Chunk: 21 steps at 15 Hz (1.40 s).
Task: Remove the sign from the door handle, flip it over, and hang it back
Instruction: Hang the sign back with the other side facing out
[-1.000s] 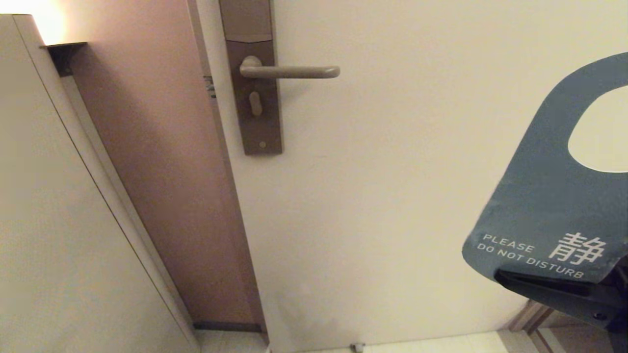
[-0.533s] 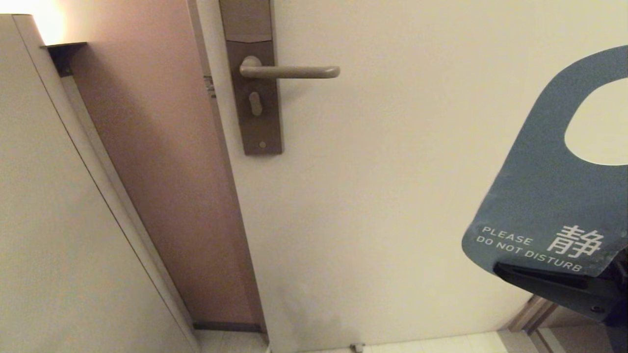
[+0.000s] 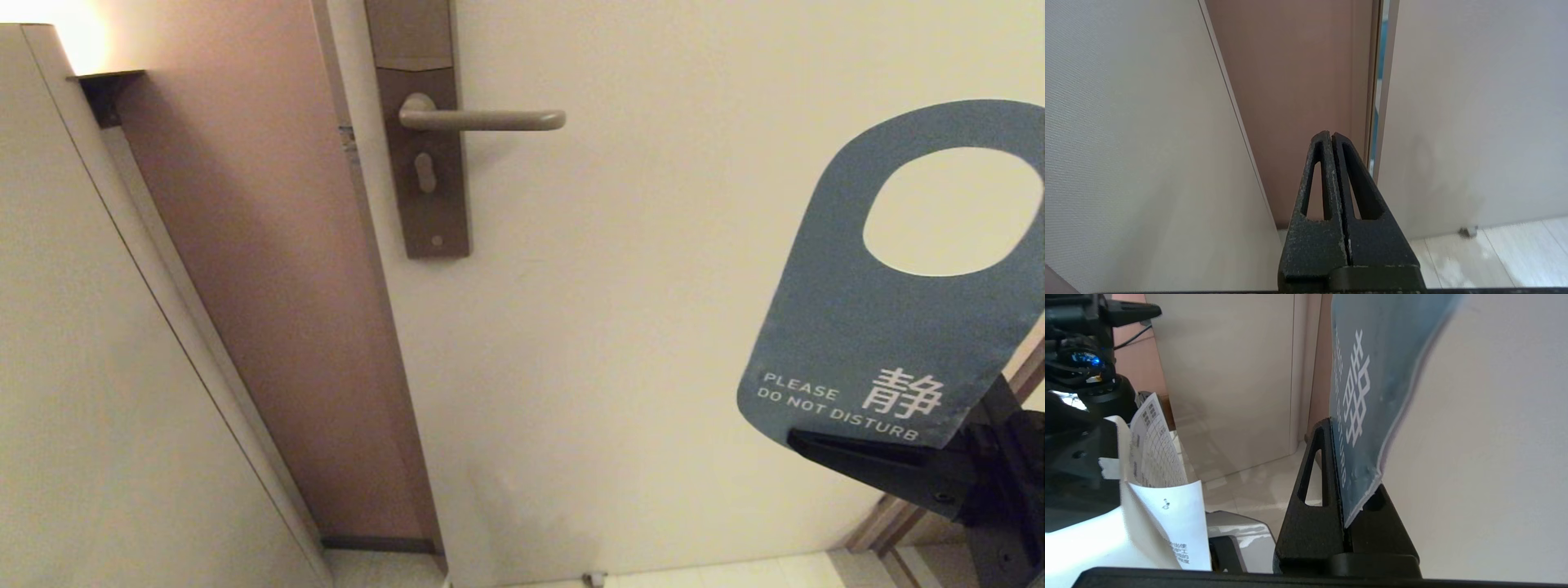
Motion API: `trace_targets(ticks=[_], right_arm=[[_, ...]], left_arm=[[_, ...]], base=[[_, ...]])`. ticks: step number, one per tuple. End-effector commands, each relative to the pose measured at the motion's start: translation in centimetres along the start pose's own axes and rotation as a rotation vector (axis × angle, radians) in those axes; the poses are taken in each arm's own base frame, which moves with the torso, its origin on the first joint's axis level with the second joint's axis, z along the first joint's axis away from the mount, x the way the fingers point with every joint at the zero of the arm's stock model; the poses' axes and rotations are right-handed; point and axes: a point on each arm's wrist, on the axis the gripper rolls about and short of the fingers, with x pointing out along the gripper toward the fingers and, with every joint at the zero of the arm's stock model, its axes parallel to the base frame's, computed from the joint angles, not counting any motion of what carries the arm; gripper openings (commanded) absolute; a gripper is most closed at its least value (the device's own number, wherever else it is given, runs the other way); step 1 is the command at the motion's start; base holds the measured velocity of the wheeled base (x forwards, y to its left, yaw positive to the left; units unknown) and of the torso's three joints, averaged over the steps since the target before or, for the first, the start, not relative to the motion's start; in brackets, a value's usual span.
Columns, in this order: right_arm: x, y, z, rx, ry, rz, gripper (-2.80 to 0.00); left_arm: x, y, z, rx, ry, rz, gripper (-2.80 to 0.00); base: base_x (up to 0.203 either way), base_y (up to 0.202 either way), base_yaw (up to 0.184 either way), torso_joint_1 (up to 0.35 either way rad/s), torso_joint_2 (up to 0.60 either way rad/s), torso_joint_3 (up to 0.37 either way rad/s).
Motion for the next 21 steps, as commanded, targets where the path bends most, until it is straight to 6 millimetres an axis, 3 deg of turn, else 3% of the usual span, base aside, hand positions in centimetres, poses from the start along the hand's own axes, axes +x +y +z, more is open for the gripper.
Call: trace_targets(ticks=[1, 13, 21], right_arm=[[0.7, -0.4, -0.1, 0.01, 0.018, 0.006, -2.8], [3.4, -2.3, 0.7, 0.028, 0.049, -0.04, -2.8], [6.2, -4.4, 0.5, 0.086, 0.116, -0.211, -2.8]], left_arm=[[-0.2, 0.0, -0.1, 0.001, -0.03, 0.002, -2.8], [-0.2, 0.0, -0.1, 0.001, -0.029, 0.002, -2.8], [-0.2, 0.0, -0.1, 0.001, -0.03, 0.002, -2.8]], base=[[0.0, 0.0, 0.0, 0.0, 0.0, 0.0], [0.0, 0.0, 0.0, 0.0, 0.0, 0.0], [0.0, 0.0, 0.0, 0.0, 0.0, 0.0]])
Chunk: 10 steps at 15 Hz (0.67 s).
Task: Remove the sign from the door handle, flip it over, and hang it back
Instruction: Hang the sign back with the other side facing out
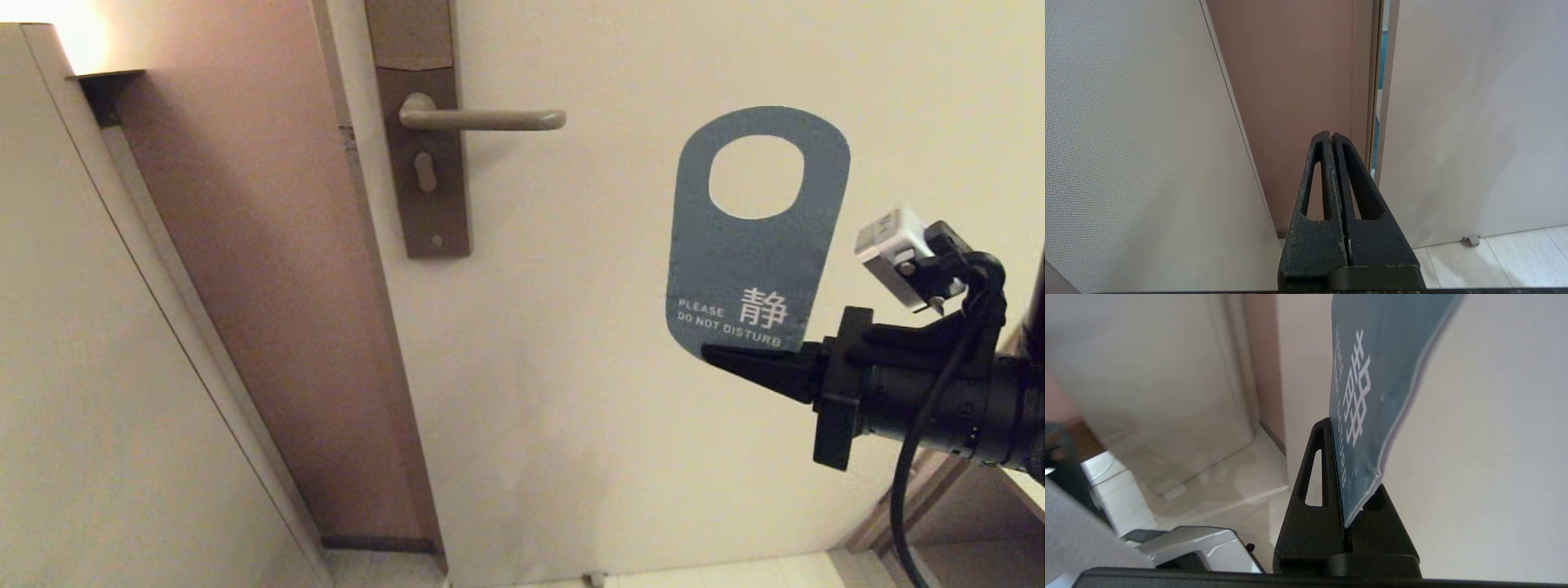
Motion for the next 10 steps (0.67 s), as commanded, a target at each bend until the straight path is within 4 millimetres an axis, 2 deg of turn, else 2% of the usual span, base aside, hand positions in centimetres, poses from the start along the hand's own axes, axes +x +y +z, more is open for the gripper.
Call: trace_targets(ticks=[1, 10], right_arm=[[1.1, -0.4, -0.1, 0.008, 0.02, -0.013, -2.8], [6.1, -2.5, 2.5, 0.06, -0.006, -0.093, -2.8]], left_arm=[[0.0, 0.0, 0.0, 0.001, -0.001, 0.0, -2.8], [0.0, 0.0, 0.0, 0.001, -0.001, 0.0, -2.8]], base=[[0.0, 0.0, 0.0, 0.0, 0.0, 0.0], [0.0, 0.0, 0.0, 0.0, 0.0, 0.0]])
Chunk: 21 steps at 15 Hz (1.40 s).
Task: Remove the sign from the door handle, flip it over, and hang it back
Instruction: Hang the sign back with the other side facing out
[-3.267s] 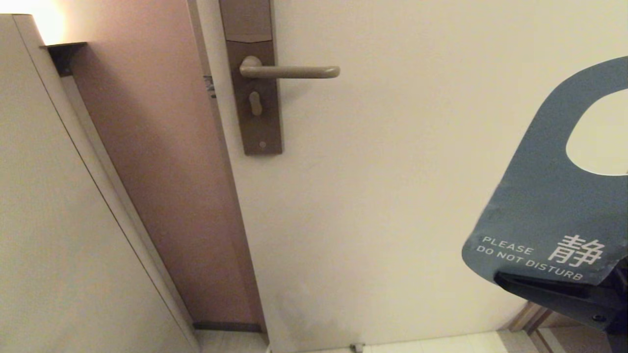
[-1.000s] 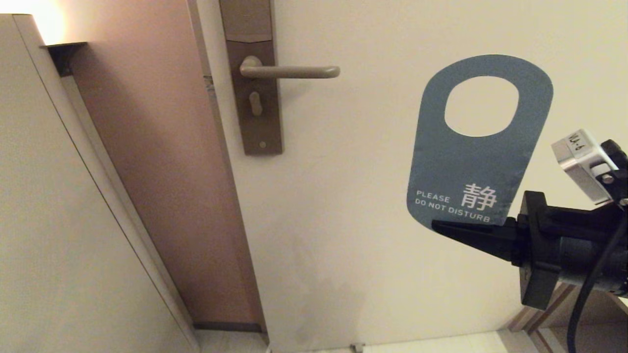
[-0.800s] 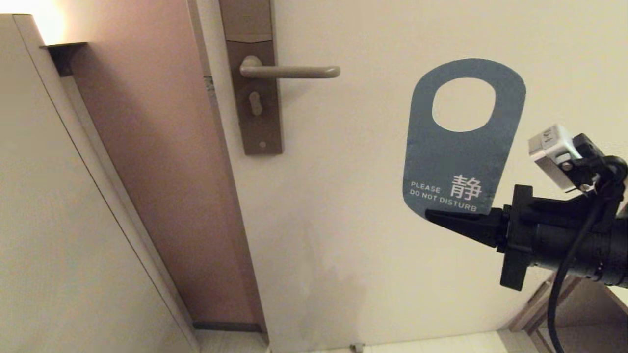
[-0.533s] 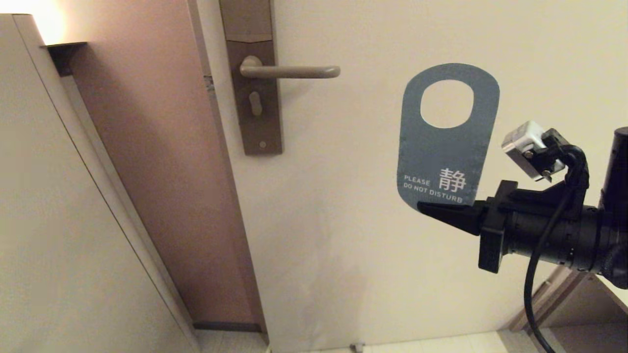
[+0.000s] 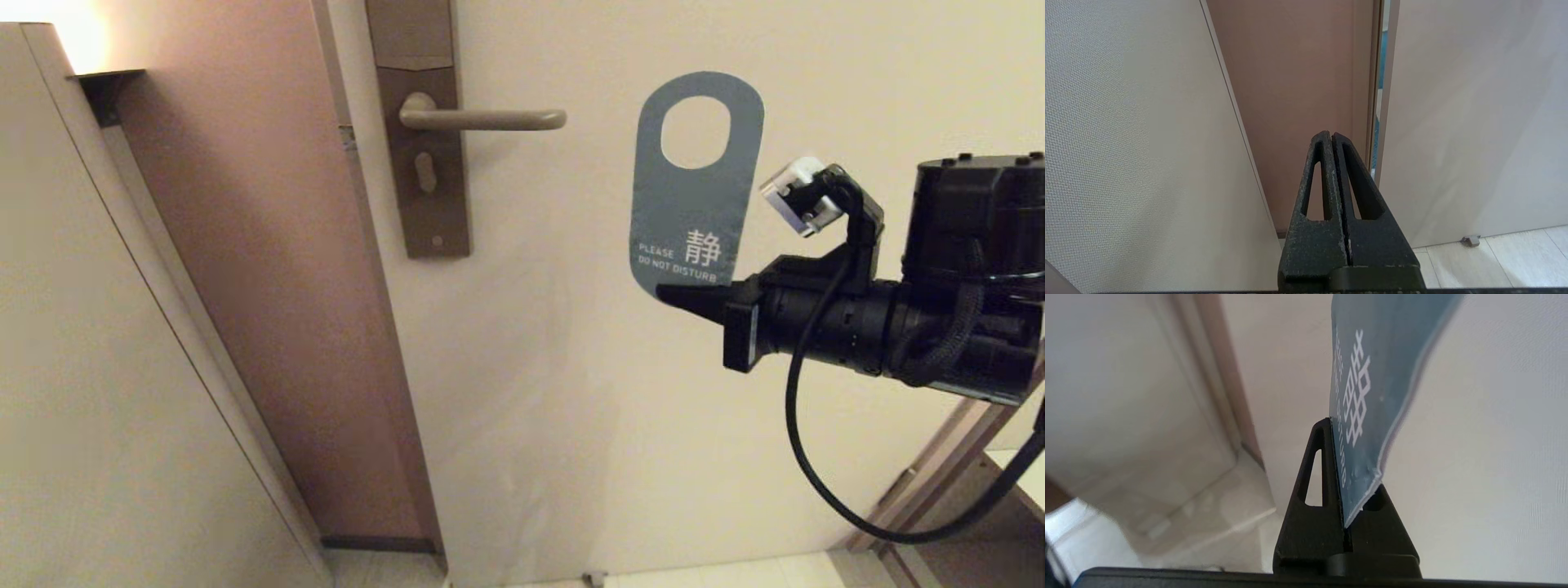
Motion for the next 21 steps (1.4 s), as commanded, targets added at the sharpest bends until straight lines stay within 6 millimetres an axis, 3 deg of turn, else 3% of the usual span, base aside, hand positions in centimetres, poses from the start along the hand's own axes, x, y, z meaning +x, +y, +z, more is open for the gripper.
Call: trace_targets(ticks=[1, 10, 16, 21], right_arm=[[1.7, -0.4, 0.1, 0.015, 0.009, -0.013, -2.8], [5.5, -1.0, 1.0, 0.018, 0.0, -0.099, -2.8], [6.0, -0.8, 1.2, 0.017, 0.001, -0.109, -2.8], [6.6, 0.1, 1.9, 0.009, 0.03, -0.218, -2.8]], left_arm=[[0.0, 0.0, 0.0, 0.0, 0.0, 0.0, -2.8], [0.0, 0.0, 0.0, 0.0, -0.001, 0.0, -2.8], [0.0, 0.0, 0.0, 0.0, 0.0, 0.0, -2.8], [0.0, 0.0, 0.0, 0.0, -0.001, 0.0, -2.8]], base=[[0.0, 0.0, 0.0, 0.0, 0.0, 0.0], [0.0, 0.0, 0.0, 0.0, 0.0, 0.0], [0.0, 0.0, 0.0, 0.0, 0.0, 0.0], [0.0, 0.0, 0.0, 0.0, 0.0, 0.0]])
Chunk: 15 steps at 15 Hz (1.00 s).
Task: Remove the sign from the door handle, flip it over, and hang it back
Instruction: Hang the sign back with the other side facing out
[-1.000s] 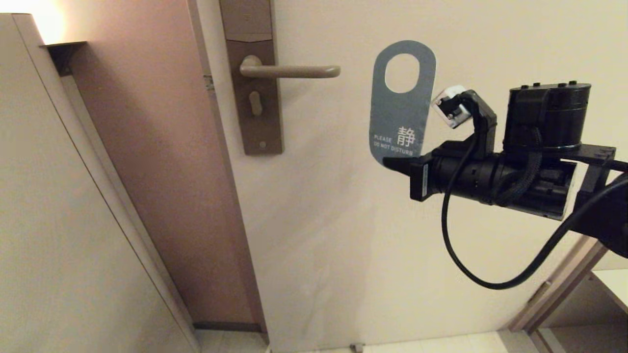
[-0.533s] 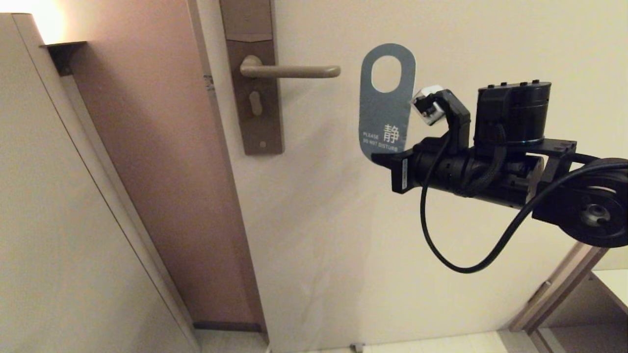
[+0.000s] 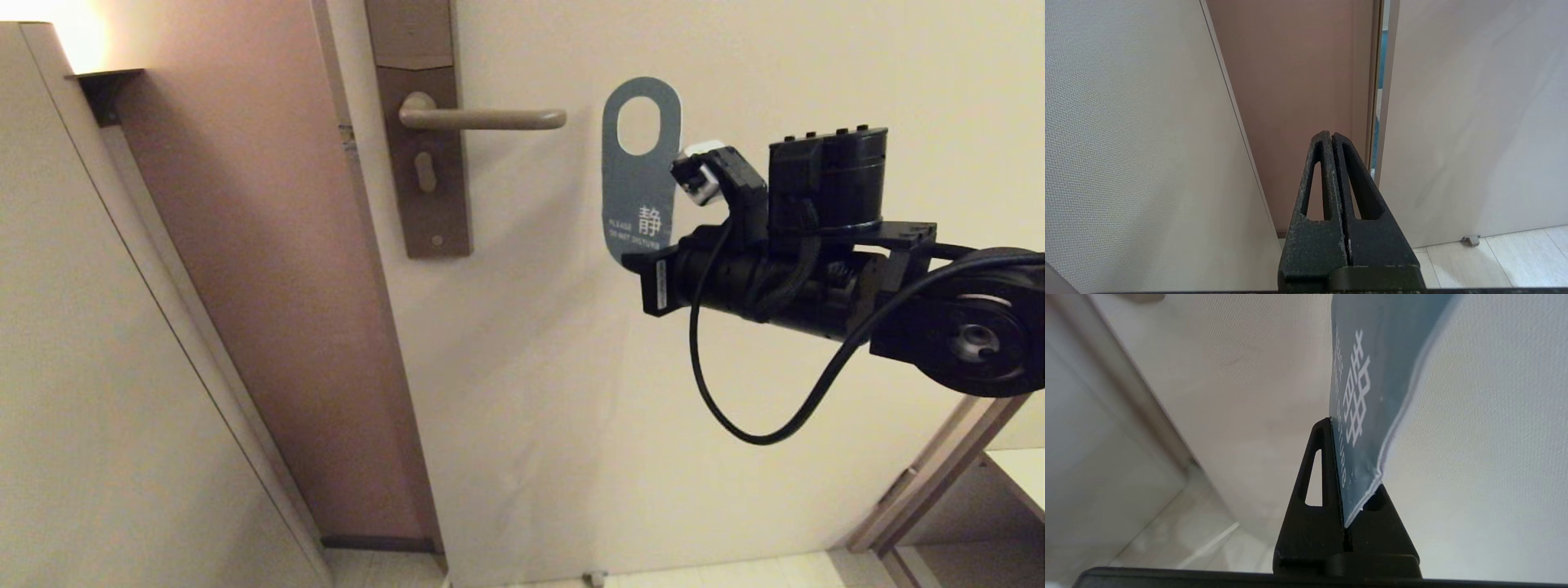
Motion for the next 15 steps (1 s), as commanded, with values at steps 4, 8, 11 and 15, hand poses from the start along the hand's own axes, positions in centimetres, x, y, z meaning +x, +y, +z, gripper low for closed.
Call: trace_targets(ticks=[4, 8, 11, 15], right_arm=[[0.2, 1.6, 0.6, -0.016, 0.0, -0.074, -2.8], [0.1, 2.7, 0.6, -0.025, 0.0, -0.096, -2.8], [0.1, 3.7, 0.9, -0.031, -0.012, -0.103, -2.8], [0.4, 5.3, 1.2, -0.041, -0.02, -0.099, -2.8]], left_arm=[[0.0, 0.0, 0.0, 0.001, -0.001, 0.0, -2.8], [0.0, 0.0, 0.0, 0.001, -0.001, 0.0, -2.8], [0.0, 0.0, 0.0, 0.001, -0.001, 0.0, -2.8], [0.0, 0.0, 0.0, 0.001, 0.0, 0.0, -2.8]], base=[[0.0, 0.0, 0.0, 0.0, 0.0, 0.0], [0.0, 0.0, 0.0, 0.0, 0.0, 0.0], [0.0, 0.0, 0.0, 0.0, 0.0, 0.0], [0.0, 0.0, 0.0, 0.0, 0.0, 0.0]])
